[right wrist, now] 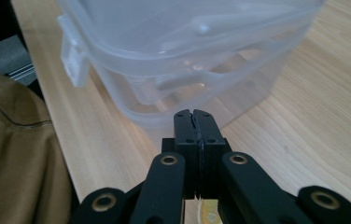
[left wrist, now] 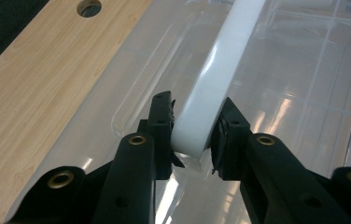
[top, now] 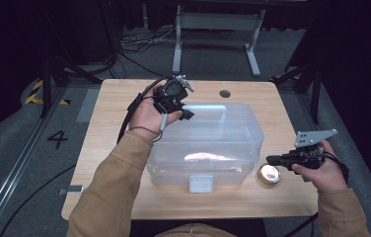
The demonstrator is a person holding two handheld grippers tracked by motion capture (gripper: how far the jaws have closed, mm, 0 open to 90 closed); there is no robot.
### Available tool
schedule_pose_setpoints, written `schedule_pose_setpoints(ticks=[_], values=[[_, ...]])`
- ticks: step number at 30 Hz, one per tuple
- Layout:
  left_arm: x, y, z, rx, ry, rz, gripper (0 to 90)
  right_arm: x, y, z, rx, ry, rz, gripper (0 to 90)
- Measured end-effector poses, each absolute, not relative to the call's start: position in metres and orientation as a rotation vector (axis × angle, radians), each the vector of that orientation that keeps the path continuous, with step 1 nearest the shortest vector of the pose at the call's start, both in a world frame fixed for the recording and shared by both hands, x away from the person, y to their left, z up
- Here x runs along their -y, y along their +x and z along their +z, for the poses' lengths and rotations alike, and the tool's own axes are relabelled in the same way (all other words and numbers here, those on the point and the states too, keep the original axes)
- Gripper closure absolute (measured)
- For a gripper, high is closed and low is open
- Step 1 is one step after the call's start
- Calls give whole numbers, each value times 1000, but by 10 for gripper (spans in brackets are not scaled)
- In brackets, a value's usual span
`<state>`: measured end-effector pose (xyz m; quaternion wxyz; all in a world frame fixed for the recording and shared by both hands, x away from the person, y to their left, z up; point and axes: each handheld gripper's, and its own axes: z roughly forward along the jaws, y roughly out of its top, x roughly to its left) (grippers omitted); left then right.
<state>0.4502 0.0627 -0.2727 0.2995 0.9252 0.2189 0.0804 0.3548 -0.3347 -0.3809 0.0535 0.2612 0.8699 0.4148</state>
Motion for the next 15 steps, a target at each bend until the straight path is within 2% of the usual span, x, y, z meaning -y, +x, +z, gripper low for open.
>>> schedule_pose_setpoints(ticks=[15], values=[[-63, 452, -267, -585, 2465, 218, 725, 312, 352, -380, -2641, 681, 1415, 900]])
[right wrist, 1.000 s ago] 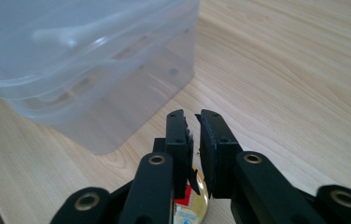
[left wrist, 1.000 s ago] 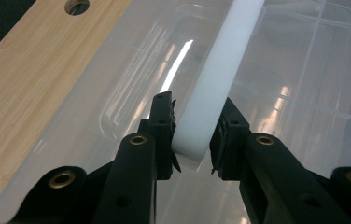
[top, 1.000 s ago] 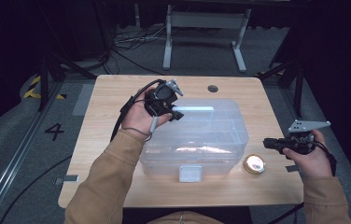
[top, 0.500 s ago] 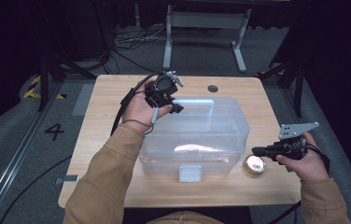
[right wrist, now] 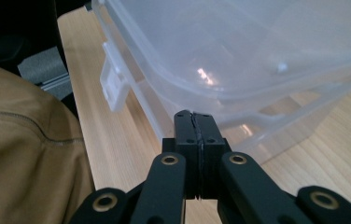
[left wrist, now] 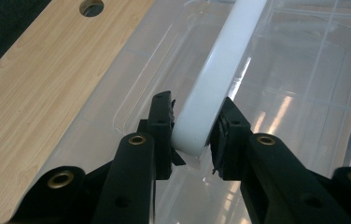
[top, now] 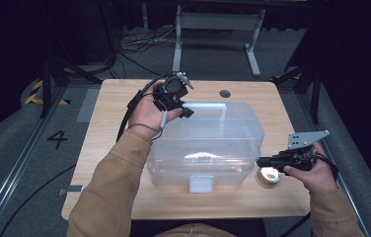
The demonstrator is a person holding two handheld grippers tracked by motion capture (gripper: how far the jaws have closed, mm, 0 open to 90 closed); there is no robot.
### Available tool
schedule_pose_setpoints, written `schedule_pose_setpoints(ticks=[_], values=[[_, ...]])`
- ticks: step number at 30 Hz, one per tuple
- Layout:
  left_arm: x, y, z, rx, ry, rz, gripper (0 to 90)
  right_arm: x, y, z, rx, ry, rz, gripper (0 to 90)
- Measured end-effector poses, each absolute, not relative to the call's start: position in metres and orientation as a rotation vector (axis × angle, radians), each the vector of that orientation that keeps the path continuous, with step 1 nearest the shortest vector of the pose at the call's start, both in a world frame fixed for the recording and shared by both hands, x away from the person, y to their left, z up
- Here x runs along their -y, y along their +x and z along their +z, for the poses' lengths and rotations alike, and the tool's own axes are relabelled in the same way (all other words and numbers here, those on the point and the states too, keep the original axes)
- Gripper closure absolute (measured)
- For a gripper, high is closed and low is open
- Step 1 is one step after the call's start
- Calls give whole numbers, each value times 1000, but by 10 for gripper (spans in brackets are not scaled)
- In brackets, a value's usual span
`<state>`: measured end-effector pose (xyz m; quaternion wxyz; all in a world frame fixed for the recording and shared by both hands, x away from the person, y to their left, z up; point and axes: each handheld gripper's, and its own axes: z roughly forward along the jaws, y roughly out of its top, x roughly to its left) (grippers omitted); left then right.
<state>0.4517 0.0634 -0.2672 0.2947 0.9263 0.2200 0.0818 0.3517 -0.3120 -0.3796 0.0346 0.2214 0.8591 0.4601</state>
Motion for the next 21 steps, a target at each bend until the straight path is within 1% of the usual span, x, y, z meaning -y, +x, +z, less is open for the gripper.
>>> schedule_pose_setpoints(ticks=[6, 8, 10, 13, 16, 21], values=[[-65, 454, -267, -596, 2458, 176, 716, 311, 351, -378, -2614, 687, 1405, 900], [-64, 453, -267, -600, 2449, 153, 609, 311, 351, -378, -2606, 689, 1412, 900], [-64, 451, -266, -603, 2447, 170, 564, 311, 351, -378, -2596, 691, 1422, 900], [-69, 448, -260, -611, 2414, 199, 526, 311, 351, -377, -2586, 694, 1428, 900], [-81, 444, -251, -634, 2355, 210, 512, 311, 350, -376, -2572, 700, 1432, 900], [-92, 435, -243, -625, 2322, 218, 531, 312, 352, -373, -2553, 705, 1448, 900]])
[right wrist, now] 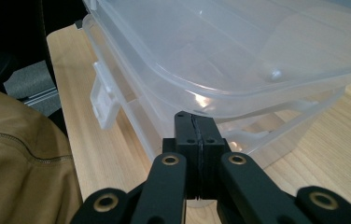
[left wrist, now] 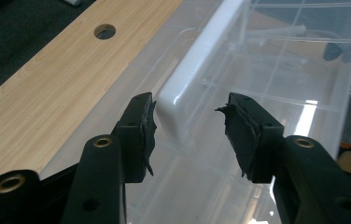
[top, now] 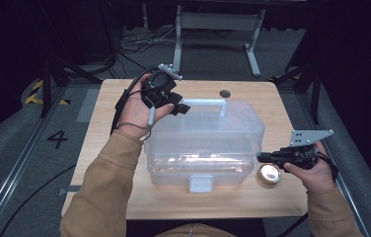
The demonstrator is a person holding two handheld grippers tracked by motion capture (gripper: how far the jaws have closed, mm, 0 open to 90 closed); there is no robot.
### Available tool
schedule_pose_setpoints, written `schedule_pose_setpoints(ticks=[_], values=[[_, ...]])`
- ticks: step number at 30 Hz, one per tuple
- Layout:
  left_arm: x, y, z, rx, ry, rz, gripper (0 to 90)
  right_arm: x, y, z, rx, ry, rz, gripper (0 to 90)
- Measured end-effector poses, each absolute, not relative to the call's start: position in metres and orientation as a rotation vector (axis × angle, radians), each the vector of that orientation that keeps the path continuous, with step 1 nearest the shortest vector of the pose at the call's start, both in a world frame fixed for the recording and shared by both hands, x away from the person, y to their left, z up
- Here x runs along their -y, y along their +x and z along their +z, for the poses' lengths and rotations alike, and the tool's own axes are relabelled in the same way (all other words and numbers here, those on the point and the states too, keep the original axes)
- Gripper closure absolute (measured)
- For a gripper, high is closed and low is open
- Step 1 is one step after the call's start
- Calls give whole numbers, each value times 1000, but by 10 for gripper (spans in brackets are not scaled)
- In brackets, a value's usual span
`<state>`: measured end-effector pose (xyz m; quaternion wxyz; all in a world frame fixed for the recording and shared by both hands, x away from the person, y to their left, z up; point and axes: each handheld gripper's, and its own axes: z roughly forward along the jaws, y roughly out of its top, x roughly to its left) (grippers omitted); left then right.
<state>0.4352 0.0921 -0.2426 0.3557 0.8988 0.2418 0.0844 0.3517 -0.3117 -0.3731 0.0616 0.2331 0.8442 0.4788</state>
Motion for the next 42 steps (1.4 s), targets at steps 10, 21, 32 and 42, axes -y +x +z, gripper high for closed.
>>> schedule_pose_setpoints(ticks=[10, 21, 32, 42], values=[[-109, 408, -230, -609, 2291, 216, 571, 311, 358, -362, -2434, 726, 1505, 900], [-126, 375, -219, -590, 2237, 212, 601, 306, 370, -354, -2375, 736, 1544, 900], [-140, 349, -226, -604, 2206, 215, 627, 306, 378, -348, -2297, 779, 1605, 900], [-149, 344, -250, -624, 2151, 196, 679, 305, 383, -343, -2222, 837, 1650, 900]])
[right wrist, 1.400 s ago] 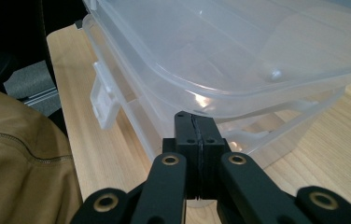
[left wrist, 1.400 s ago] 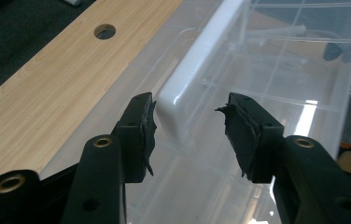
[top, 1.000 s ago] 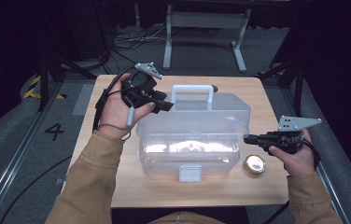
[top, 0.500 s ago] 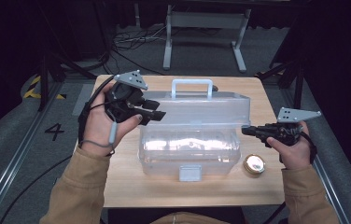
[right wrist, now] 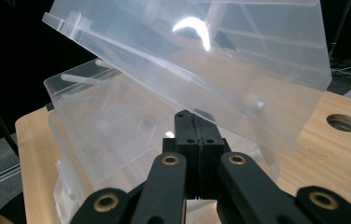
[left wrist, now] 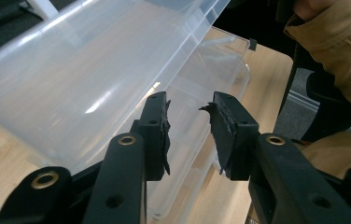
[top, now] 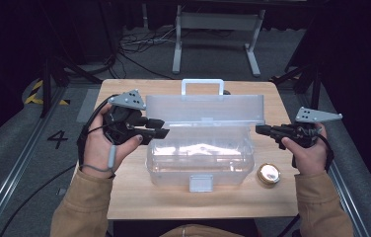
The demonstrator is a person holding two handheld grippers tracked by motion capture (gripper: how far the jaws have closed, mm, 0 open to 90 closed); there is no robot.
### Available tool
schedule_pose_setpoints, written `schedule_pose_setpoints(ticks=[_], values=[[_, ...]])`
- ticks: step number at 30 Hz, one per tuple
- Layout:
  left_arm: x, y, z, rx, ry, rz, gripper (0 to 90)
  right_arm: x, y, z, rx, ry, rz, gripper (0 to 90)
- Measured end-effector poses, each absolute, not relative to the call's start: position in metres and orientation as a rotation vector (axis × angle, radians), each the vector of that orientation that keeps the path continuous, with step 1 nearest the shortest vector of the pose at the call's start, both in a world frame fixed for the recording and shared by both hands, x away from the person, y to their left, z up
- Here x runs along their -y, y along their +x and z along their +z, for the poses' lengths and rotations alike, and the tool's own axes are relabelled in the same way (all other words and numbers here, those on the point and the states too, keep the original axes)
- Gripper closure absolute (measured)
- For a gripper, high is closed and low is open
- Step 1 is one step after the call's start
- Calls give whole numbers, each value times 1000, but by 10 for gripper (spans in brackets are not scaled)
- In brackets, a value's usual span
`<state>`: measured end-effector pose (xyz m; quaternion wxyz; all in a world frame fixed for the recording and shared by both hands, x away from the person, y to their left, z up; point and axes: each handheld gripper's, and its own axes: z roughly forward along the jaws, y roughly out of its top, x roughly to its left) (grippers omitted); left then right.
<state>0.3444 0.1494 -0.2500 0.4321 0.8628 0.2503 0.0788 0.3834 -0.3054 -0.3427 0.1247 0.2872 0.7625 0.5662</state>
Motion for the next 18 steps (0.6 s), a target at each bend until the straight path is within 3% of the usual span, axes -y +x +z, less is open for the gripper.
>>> schedule_pose_setpoints(ticks=[18], values=[[-166, 346, -307, -757, 1969, 303, 806, 304, 381, -345, -2186, 858, 1652, 900]])
